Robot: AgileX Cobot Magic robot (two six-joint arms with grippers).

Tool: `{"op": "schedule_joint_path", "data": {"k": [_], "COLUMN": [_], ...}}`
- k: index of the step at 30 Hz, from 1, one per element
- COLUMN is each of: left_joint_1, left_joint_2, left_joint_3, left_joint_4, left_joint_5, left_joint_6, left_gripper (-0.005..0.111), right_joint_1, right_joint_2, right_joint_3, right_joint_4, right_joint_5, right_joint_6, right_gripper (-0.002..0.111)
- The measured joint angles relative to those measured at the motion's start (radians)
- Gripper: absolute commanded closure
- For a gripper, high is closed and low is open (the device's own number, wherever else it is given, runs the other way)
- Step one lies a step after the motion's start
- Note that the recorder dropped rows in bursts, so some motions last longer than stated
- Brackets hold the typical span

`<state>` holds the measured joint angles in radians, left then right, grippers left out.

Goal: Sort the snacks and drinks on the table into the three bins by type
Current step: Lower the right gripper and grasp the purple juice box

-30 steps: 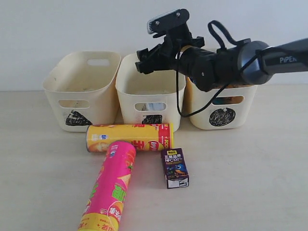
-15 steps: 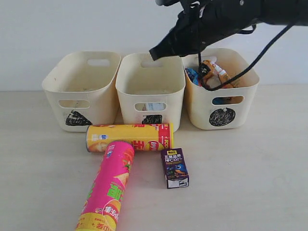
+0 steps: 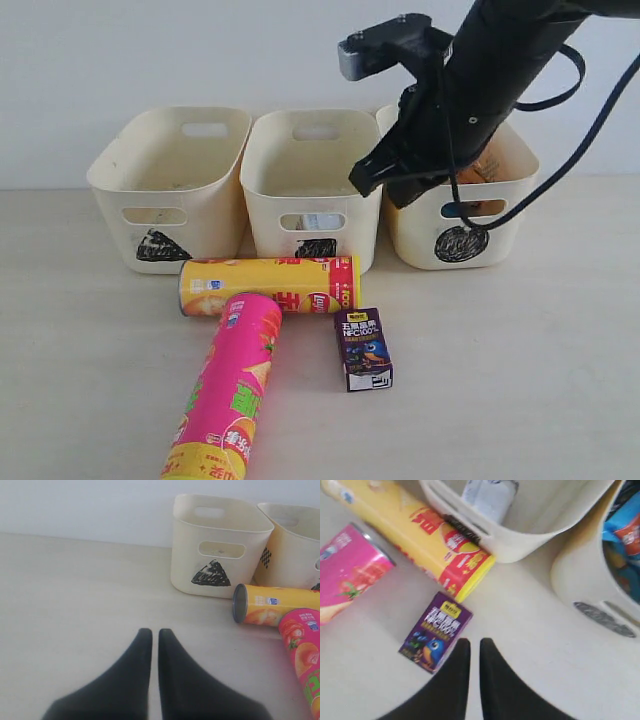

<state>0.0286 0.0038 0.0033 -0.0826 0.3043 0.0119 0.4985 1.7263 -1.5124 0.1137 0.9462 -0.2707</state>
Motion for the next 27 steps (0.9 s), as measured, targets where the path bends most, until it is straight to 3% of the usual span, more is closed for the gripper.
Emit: {"op": "schedule_joint_path", "data": {"k": [4,6,15,22,27], "left_joint_1": [0.000,0.000,0.000,0.000,0.000], "left_joint_2": [0.000,0.000,0.000,0.000,0.000], "left_joint_3": [0.000,0.000,0.000,0.000,0.000], "left_joint_4": [0.000,0.000,0.000,0.000,0.000], "left_joint_5": [0.000,0.000,0.000,0.000,0.000], "left_joint_6": [0.000,0.000,0.000,0.000,0.000], "left_gripper": [0.103,0.103,0.103,0.103,0.103], "right_joint_1": [0.000,0.000,0.036,0.192,0.207], "right_joint_2": [0.000,0.000,0.000,0.050,0.142], "right_joint_3": [0.000,0.015,0.145,0.152,0.152], "right_joint_4": [0.103,0.152,0.249,-0.058,-0.114], "right_joint_5": [0.075,0.094,0.093,-0.028,-0.030], "right_joint_6": [-0.010,-0.010,-0.014,0.271,0.362], "right_gripper": [0.049,0.037,0.035,0.035,0.019]}}
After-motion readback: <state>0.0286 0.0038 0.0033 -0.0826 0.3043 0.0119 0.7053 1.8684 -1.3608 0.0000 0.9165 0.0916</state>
